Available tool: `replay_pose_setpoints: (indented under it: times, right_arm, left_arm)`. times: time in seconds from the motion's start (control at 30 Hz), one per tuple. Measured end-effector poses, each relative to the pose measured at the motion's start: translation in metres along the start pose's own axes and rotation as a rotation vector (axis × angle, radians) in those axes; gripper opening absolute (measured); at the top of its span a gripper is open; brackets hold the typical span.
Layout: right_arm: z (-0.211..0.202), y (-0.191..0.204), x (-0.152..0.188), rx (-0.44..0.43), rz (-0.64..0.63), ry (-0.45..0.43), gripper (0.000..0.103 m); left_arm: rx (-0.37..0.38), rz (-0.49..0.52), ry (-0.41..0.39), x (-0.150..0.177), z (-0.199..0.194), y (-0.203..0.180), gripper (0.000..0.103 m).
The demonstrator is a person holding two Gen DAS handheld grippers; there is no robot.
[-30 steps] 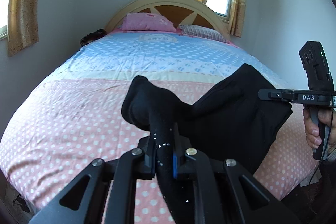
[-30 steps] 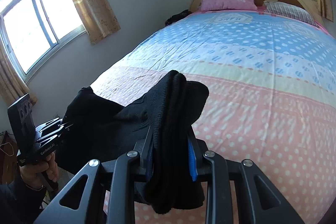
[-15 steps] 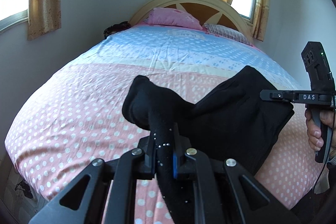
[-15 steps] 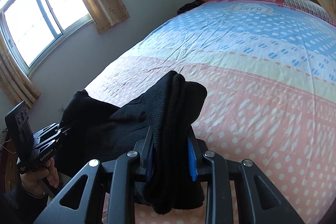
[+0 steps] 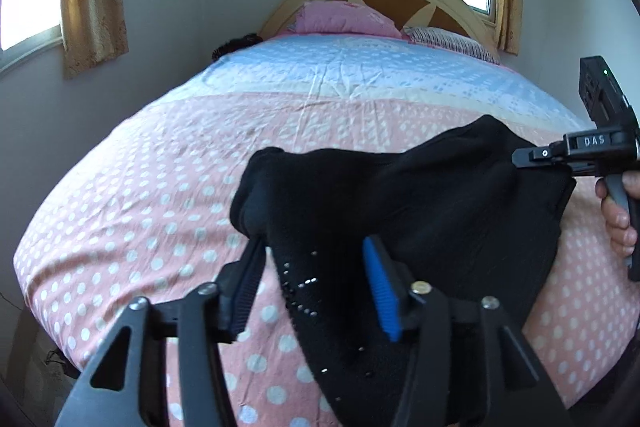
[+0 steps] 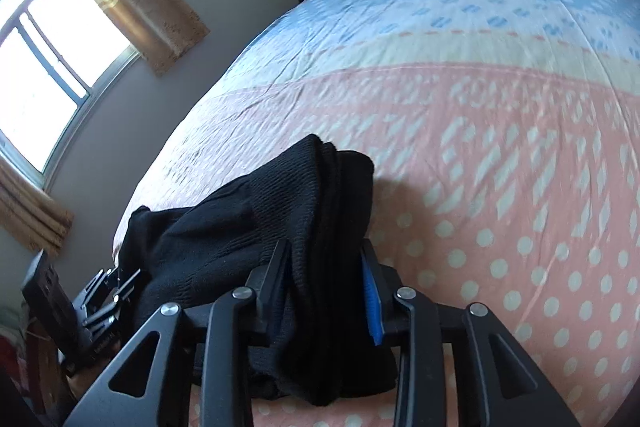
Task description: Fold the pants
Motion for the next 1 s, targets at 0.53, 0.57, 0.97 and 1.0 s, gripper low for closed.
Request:
replay_pose_setpoints:
  times: [0.53,0.57,0.97,1.0]
  right_arm:
    - [-0.091,-0.011,0.023,0.176,0.085,-0.156,0.061]
    - [-0.102,-0.004,0.027,0.184,0.066,-0.179,0.061]
    - [-0.201,0.075,0.042,0.244,-0.122,-0.340,0.065]
    - [-0.208,0.082,0.043,0.256,-0.147,-0.355,0.065]
  left_arm:
    - [-0.050,-0.081,-0.023,-0.009,-0.054,0.033,0.092]
    - [-0.043,-0.084,-0.041,-0.014,-0.060,0.030,0.092]
    - [0.061,-0.095,-0.248,-0.068,-0.140,-0.006,0.099]
    - [0.064,-0.094,-0.254,-0.069,-0.143,-0.007,0.100]
Point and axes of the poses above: each gripper's, at about its wrist camera, not at the fingertips, and z roughly the way its jaws point, y to its left, x to its underside, the point moved 10 cm from there along z, roughly the way its jaws point, and after that the axes turned 6 degrees about -z, right-handed, at the moved point
